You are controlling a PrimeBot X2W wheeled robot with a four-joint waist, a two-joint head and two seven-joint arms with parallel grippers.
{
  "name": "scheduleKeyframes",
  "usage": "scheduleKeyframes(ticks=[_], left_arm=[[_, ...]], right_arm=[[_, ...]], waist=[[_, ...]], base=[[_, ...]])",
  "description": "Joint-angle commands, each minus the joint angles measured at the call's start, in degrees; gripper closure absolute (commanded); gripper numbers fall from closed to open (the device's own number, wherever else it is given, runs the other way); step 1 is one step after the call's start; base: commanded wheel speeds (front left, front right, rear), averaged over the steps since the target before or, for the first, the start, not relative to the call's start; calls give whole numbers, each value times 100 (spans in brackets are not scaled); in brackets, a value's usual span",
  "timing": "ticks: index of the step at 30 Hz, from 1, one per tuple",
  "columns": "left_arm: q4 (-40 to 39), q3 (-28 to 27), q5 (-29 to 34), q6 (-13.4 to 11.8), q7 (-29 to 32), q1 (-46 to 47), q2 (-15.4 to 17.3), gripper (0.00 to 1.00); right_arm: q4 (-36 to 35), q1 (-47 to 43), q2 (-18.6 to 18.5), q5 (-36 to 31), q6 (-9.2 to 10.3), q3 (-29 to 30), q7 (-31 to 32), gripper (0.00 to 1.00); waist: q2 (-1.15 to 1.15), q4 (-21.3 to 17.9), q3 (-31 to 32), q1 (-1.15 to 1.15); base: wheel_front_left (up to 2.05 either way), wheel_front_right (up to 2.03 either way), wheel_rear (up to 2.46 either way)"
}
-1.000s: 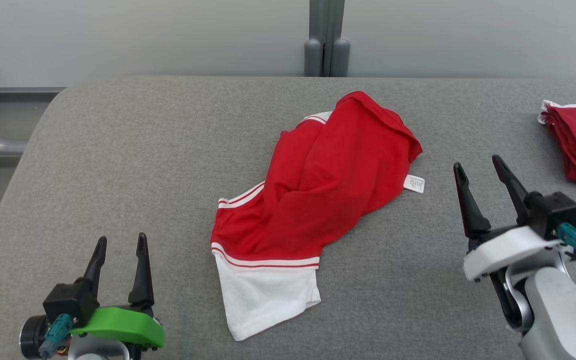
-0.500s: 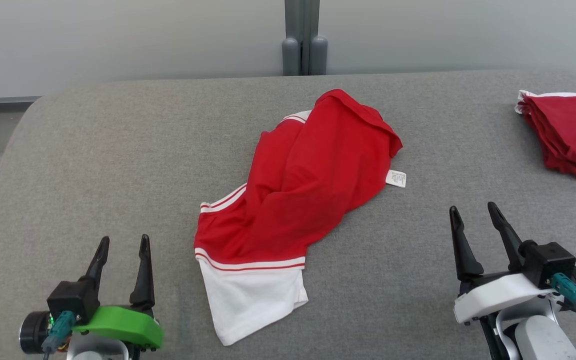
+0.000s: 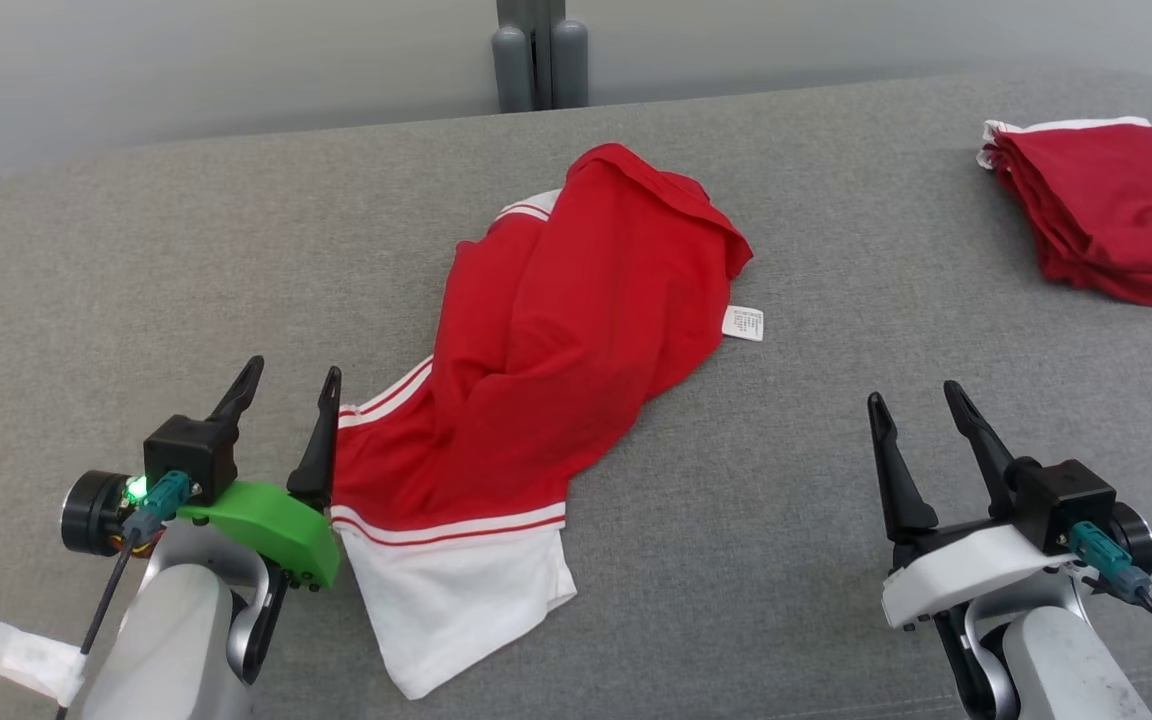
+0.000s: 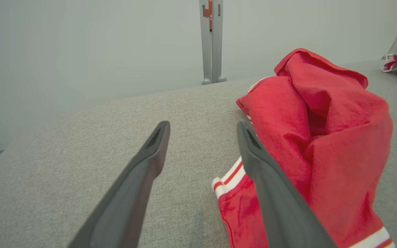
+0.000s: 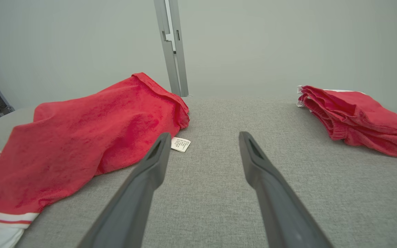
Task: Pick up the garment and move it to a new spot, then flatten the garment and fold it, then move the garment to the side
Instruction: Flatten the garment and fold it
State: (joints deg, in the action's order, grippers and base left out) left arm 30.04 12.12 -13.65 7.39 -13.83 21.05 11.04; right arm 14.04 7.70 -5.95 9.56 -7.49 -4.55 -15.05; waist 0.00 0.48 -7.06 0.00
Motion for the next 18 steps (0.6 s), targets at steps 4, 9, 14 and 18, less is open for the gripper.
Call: scheduleKeyframes(ticks=[4, 9, 14, 18], left_arm=[[602, 315, -249, 17, 188, 327, 200, 0], [1234, 704, -572, 17, 445, 487, 246, 0], [1611, 1129, -939, 17, 630, 568, 280, 0], [1704, 1251, -1158, 17, 322, 721, 353, 100]], right_arm=[[47, 144, 37, -65, 0, -7, -17, 0], [57, 207, 54, -82, 0, 25, -16, 0], [75, 239, 61, -101, 0, 50, -17, 0], [14, 240, 69, -121, 0, 98, -17, 0]], waist=[[0, -274, -252, 0], [0, -397, -365, 0], [0, -454, -419, 0], [0, -451, -419, 0]], base=[[0, 0, 0], [0, 0, 0], [0, 0, 0], [0, 0, 0]])
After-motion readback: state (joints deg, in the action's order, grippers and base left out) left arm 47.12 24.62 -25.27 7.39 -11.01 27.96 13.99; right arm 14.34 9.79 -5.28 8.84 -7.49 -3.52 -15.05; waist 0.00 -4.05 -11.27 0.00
